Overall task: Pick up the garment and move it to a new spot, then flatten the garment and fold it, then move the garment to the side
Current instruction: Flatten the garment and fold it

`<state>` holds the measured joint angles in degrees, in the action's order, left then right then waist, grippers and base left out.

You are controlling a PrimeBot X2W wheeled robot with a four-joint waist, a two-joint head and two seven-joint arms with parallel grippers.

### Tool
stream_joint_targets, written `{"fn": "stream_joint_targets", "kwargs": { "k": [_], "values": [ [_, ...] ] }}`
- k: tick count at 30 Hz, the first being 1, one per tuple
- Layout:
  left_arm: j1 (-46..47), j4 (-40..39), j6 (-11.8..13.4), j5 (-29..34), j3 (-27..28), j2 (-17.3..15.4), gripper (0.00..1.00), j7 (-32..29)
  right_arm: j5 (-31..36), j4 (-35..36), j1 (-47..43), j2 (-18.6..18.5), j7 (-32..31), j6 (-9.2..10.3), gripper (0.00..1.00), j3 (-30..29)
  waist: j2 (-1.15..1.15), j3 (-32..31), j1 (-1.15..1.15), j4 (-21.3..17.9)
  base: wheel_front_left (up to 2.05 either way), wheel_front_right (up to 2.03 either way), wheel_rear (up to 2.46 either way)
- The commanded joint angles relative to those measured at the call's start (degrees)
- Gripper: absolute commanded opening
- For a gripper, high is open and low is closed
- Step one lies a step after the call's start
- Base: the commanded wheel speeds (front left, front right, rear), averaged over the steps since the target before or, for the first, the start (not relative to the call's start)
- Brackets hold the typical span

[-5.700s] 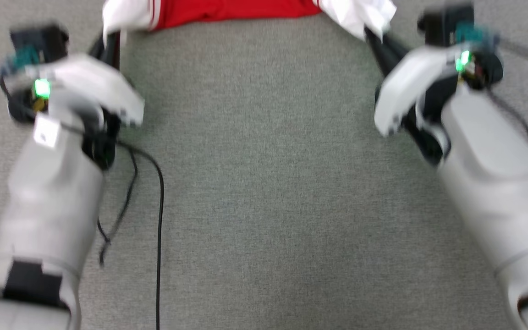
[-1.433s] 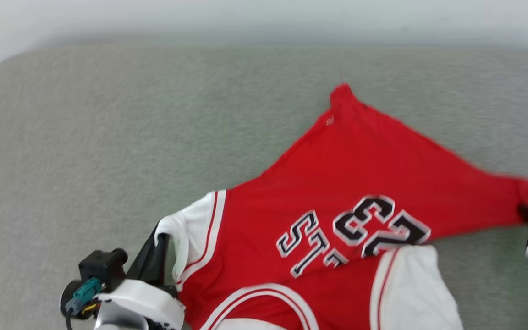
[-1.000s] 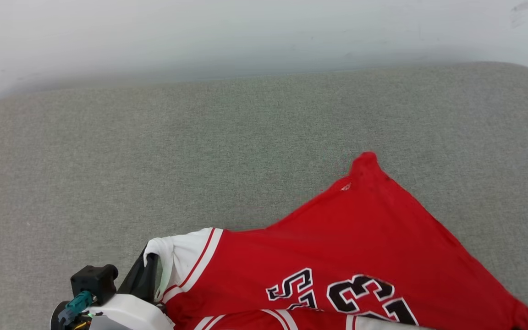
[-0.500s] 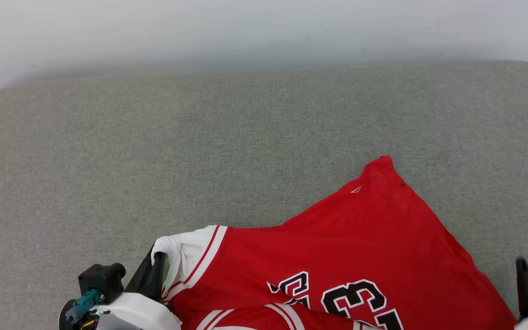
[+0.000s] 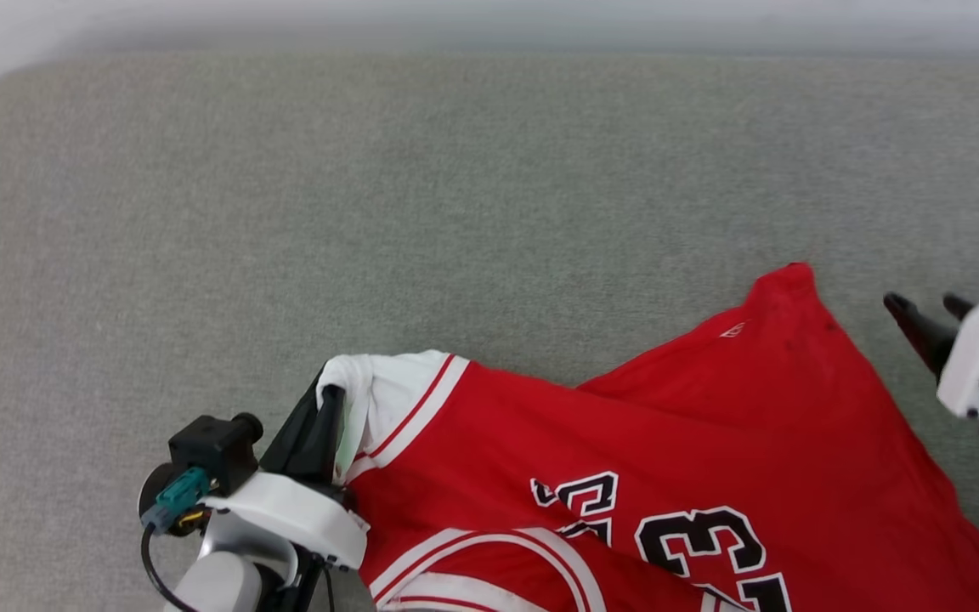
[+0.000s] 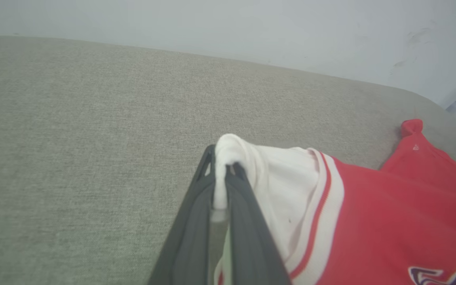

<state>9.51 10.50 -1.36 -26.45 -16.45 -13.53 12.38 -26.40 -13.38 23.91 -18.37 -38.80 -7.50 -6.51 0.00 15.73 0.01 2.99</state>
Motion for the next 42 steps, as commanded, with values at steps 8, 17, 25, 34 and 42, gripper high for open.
{"fn": "stream_joint_targets", "kwargs": {
  "k": [8,17,25,34,42],
  "values": [
    [3.5,0.4,-1.2,0.6,-0.8,0.6,0.00,1.2,1.2,-4.2,10.6,-3.1,-7.8,0.02,1.00,9.9,0.00,4.4,-0.01,2.7,0.00,0.00,0.00],
    [5.0,1.0,-2.0,0.9,-1.5,1.2,0.00,1.9,-3.9,-15.3,13.1,-4.6,-10.5,0.01,1.00,20.8,0.00,6.1,-0.01,4.0,0.00,0.00,0.00],
    [4.5,2.3,-2.1,0.4,-1.3,1.2,0.00,2.4,-8.7,-19.5,14.9,-5.9,-9.6,0.01,0.00,24.6,0.00,4.5,-0.01,4.2,0.00,0.00,0.00],
    [8.3,2.8,-1.5,0.3,1.0,-1.9,0.00,0.9,-8.3,-18.7,19.5,-8.0,-0.3,0.03,0.00,22.3,0.00,-0.3,-0.01,3.2,0.00,0.00,0.00],
    [24.1,7.6,-1.7,0.2,2.5,-3.9,0.00,-4.7,-1.9,-20.2,24.5,-6.7,8.0,0.06,0.00,17.6,0.00,-2.0,-0.01,1.6,0.00,0.00,0.00]
  ]
}}
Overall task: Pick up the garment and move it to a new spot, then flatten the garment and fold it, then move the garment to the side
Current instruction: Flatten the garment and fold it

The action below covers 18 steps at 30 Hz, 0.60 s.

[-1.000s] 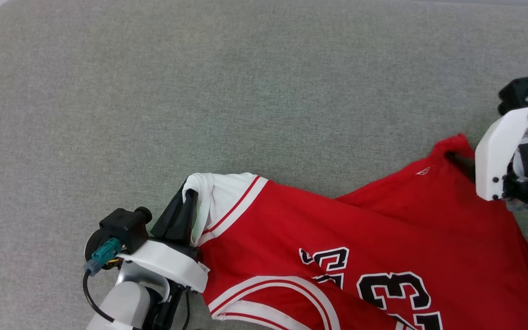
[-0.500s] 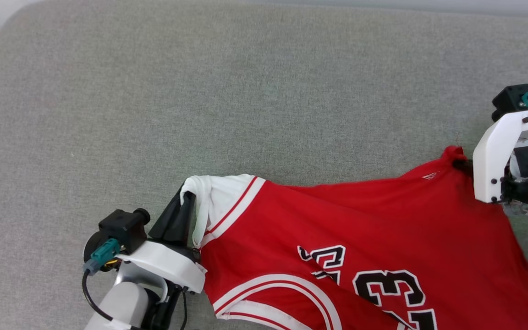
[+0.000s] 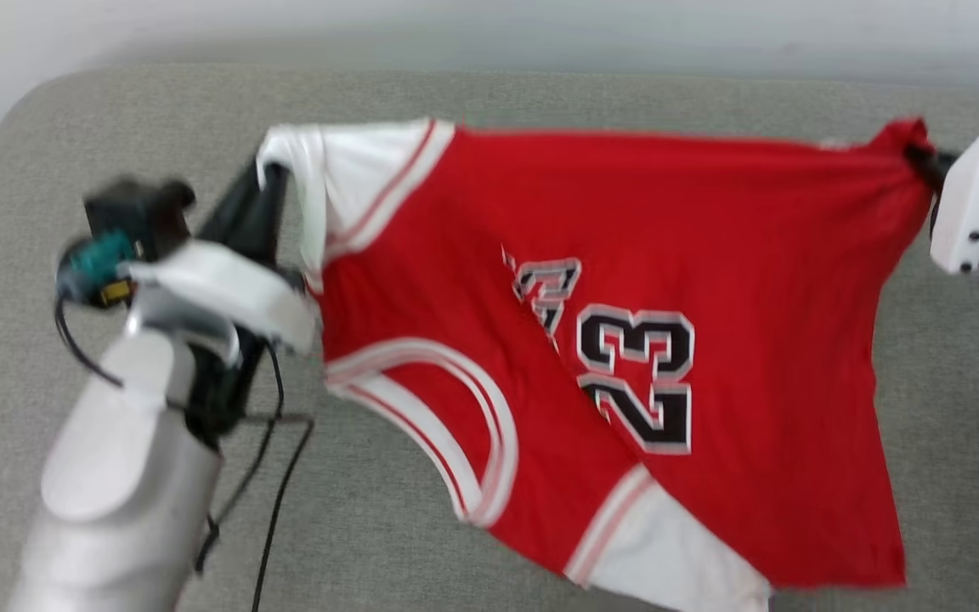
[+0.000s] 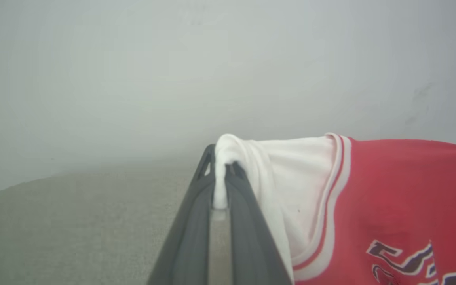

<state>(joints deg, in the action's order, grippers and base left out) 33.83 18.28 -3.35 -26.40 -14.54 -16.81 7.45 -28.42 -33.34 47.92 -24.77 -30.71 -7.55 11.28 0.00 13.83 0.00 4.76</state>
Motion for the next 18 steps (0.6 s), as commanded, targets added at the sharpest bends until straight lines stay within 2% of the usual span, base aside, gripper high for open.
{"fn": "stream_joint_targets", "kwargs": {
  "k": [1,9,18],
  "values": [
    [2.5,0.8,0.1,0.2,0.7,-0.6,0.00,-0.2,1.3,-0.5,1.4,0.0,0.9,0.12,0.00,-0.7,0.00,0.0,0.00,-0.5,0.00,0.00,0.00],
    [23.0,13.0,-0.3,0.8,1.5,-1.2,0.00,-2.0,10.1,-2.9,11.4,1.8,9.5,0.15,0.00,-6.2,0.00,1.2,0.00,-2.2,0.00,0.00,0.00],
    [42.4,24.6,0.3,3.2,2.3,-3.4,0.00,2.5,18.7,-5.7,25.4,3.8,17.1,0.38,0.00,-12.0,0.00,4.5,0.00,-4.0,0.00,0.00,0.00]
  ]
}}
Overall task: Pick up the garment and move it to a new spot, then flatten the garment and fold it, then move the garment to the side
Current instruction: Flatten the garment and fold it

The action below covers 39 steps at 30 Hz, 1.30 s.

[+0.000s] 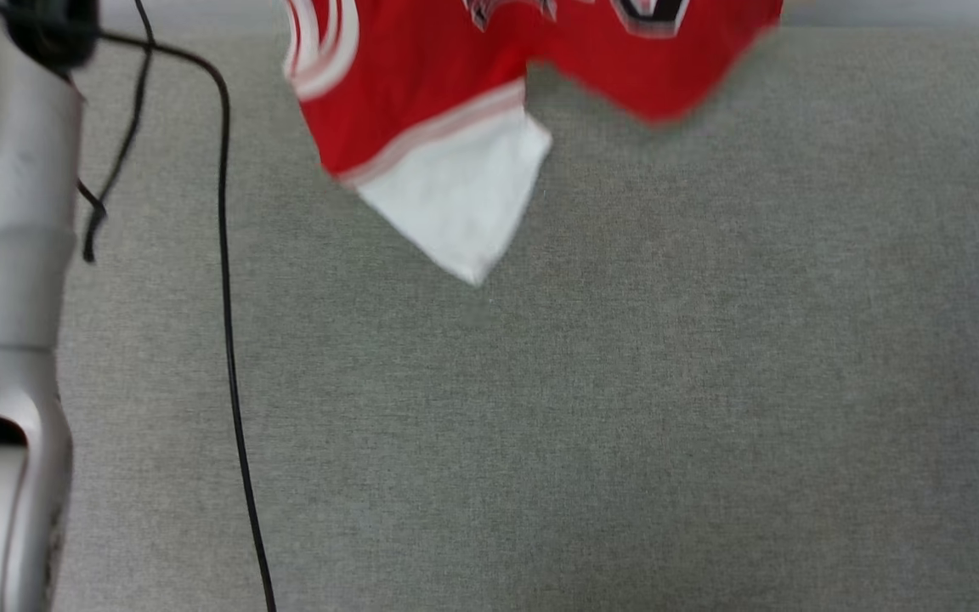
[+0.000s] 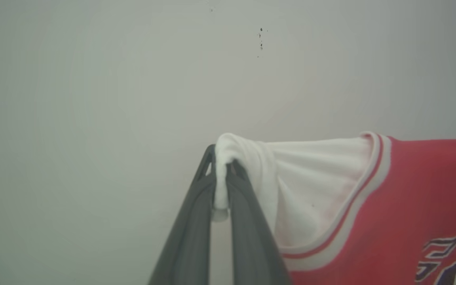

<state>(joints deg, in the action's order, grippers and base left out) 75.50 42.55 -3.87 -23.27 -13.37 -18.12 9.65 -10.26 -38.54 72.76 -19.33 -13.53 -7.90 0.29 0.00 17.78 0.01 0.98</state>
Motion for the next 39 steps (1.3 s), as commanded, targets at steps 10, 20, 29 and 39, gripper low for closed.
{"fn": "stream_joint_targets", "kwargs": {
  "k": [10,20,29,39],
  "values": [
    [11.8,8.7,-1.0,0.7,-0.1,-2.4,0.00,2.7,6.3,-6.1,10.5,2.1,4.3,0.75,0.00,-4.8,0.00,7.1,-0.01,-0.6,0.00,0.00,0.00],
    [11.2,15.8,-2.9,-0.9,-1.8,-2.0,0.00,4.3,7.2,-12.5,12.4,5.6,8.6,0.68,0.00,-4.5,0.00,13.9,-0.01,-0.4,0.00,0.00,0.00],
    [2.4,18.2,-3.5,-5.7,-3.5,0.1,0.00,5.2,3.7,-17.4,4.2,6.2,10.8,0.53,0.00,-0.8,0.00,13.2,-0.01,0.2,0.00,0.00,0.00],
    [-22.3,7.3,-3.5,-13.2,-4.3,-0.7,0.00,5.6,-6.4,-15.3,-17.8,5.1,14.7,0.49,0.00,5.8,0.00,5.5,-0.01,1.0,0.00,0.00,0.00]
  ]
}}
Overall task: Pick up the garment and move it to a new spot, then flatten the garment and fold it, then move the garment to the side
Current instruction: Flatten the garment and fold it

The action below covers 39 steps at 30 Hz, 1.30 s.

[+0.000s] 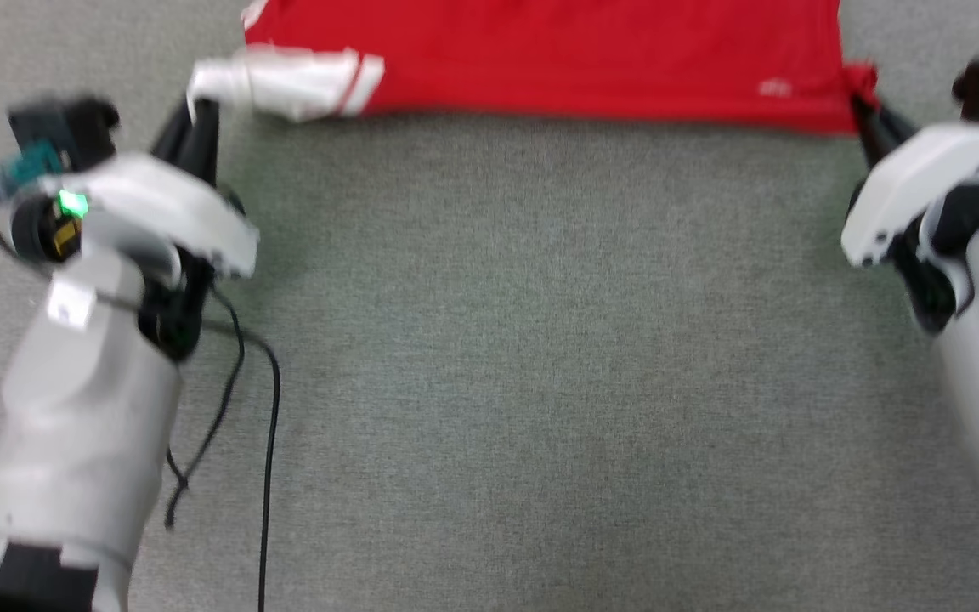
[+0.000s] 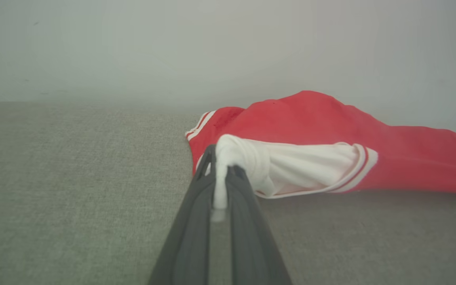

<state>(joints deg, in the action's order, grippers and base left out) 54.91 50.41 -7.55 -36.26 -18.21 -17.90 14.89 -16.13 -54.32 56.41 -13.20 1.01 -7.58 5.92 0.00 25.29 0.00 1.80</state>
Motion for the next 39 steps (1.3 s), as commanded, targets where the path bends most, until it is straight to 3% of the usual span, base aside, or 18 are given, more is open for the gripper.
{"fn": "stream_joint_targets", "kwargs": {
  "k": [1,6,16,26,36,39],
  "values": [
    [-4.1,-2.1,0.1,0.0,0.9,-1.4,0.00,0.4,-1.6,1.3,-3.4,-1.4,0.6,0.16,0.00,0.6,0.00,-3.0,0.00,0.2,0.00,0.00,0.00],
    [-16.0,-7.9,0.2,2.1,2.3,-2.3,0.00,0.4,-5.1,6.2,-13.7,-3.3,0.2,0.18,0.00,2.5,0.00,-8.0,0.00,0.1,0.00,0.00,0.00],
    [-36.3,-17.6,3.5,2.1,5.5,-3.3,0.00,0.2,-8.3,20.8,-34.1,-5.4,-2.9,0.43,0.00,-0.2,0.00,-16.8,0.00,0.1,0.00,0.00,0.00],
    [-52.7,-30.4,9.7,-0.4,7.1,-4.2,0.00,-4.1,-5.8,38.4,-54.9,-0.9,-9.2,0.45,0.00,-9.0,0.00,-21.5,0.00,1.1,0.00,0.00,0.00],
    [-67.5,-45.9,17.5,-2.5,8.5,-6.8,0.00,-13.2,-2.3,53.8,-71.5,3.9,-18.8,0.53,0.00,-16.8,0.00,-25.3,0.00,2.3,0.00,0.00,0.00],
    [-69.7,-50.4,18.8,-2.8,8.5,-7.9,0.00,-16.2,-1.9,57.1,-73.9,4.5,-22.0,0.53,0.00,-17.8,0.00,-25.5,0.00,2.4,0.00,0.00,0.00]
  ]
}}
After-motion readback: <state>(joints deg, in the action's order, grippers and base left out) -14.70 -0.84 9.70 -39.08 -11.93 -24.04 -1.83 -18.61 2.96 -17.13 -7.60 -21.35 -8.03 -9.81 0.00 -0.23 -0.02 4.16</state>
